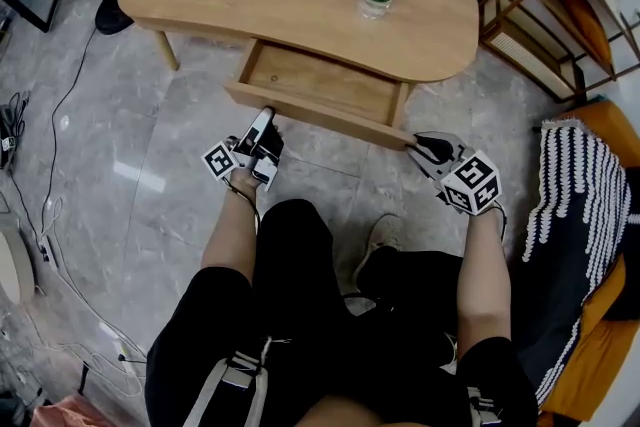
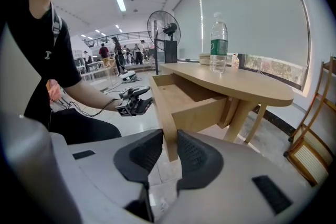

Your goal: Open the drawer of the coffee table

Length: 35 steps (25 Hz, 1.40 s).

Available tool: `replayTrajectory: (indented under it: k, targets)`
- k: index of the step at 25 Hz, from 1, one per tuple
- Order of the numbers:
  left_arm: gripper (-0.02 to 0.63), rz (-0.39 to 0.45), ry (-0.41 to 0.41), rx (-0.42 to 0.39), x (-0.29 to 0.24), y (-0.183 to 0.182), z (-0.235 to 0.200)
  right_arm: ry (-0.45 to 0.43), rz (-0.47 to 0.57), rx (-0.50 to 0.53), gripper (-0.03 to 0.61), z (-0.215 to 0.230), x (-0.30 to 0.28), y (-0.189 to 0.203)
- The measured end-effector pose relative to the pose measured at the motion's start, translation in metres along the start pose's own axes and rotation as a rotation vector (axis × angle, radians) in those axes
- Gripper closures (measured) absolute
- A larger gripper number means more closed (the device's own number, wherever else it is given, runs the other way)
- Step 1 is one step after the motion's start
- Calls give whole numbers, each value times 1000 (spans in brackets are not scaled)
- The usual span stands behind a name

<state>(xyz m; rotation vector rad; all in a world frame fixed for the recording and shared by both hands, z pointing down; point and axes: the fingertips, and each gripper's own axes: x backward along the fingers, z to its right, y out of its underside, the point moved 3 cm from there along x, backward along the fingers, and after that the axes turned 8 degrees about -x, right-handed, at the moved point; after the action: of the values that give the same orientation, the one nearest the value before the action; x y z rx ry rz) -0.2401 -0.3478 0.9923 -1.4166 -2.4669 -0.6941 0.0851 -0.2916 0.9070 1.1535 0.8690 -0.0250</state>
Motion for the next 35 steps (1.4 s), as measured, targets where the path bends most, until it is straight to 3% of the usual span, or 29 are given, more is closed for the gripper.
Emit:
replayTrajectory:
  k: [8, 13, 16, 21, 24, 27, 30, 35]
  targets:
    - [359, 4, -52, -9, 4, 3, 5, 36, 24, -7, 458, -2, 2, 3]
    - [358, -42, -187, -47, 10, 7, 8, 21, 32, 6, 394, -6, 9, -9]
    - [362, -61, -238, -86, 17, 6, 16, 4, 93, -16, 408, -10, 15, -23]
    - [362, -152, -434, -427, 41, -18, 33, 17, 254, -69, 428, -9, 26, -56]
    - [362, -256, -461, -640, 35, -20, 68, 72, 375, -92, 442, -6, 36, -79]
    - [369, -347, -524, -910, 23, -32, 108, 162, 486, -125, 450, 2, 46, -100]
    - [411, -322, -592, -1115, 6, -51, 150, 253, 593, -201, 459, 10, 59, -118]
    - [507, -264, -695, -1349, -40, -60, 213, 446, 725, -274, 536, 5, 88, -144]
